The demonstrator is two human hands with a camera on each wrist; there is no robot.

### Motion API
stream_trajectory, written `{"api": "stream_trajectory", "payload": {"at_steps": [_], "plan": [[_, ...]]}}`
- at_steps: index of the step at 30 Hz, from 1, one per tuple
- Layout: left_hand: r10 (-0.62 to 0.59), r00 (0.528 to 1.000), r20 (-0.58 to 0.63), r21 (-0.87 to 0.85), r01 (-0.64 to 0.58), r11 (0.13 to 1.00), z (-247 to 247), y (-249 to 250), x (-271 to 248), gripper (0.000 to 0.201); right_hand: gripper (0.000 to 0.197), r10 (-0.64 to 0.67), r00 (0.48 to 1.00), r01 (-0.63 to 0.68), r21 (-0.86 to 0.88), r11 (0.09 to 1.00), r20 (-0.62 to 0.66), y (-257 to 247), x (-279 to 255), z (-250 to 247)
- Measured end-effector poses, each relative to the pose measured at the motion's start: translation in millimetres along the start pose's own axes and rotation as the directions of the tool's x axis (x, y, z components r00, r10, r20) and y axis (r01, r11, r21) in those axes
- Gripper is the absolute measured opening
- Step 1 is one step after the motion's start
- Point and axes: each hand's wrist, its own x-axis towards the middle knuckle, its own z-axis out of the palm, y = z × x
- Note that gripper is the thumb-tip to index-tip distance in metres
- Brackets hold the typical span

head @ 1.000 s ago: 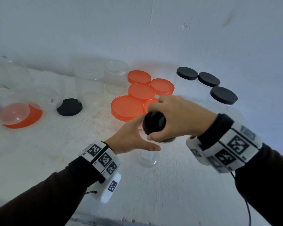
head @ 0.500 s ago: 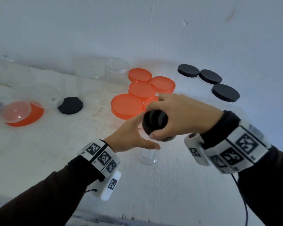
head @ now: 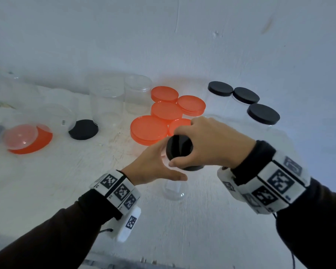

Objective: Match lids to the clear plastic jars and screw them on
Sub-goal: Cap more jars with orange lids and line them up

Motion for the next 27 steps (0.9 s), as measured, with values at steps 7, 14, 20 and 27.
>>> {"api": "stream_trajectory", "payload": {"at_steps": [7, 14, 20, 27], "plan": [[0.002, 1.0, -0.014, 0.07, -0.001, 0.998, -1, 4, 0, 0.079, 0.074, -0.163, 0.931, 0.067, 0.284, 0.956, 0.328, 18, 3, -10], [-0.013, 1.0, -0.015, 0.028, 0.014, 0.999, 0, 1, 0, 0.081, 0.062, 0.043, 0.998, -0.044, 0.008, 0.999, 0.048, 2, -1, 8], [0.0, 1.0, -0.014, 0.062, 0.001, 0.998, -1, 3, 0, 0.08, 0.061, -0.109, 0.97, 0.069, 0.187, 0.98, 0.217, 12, -1, -4], [-0.008, 1.0, -0.003, 0.044, 0.008, 0.999, 0, 4, -1, 0.082, 0.069, -0.017, 0.988, 0.005, 0.075, 0.997, 0.156, 10, -1, -2]]}}
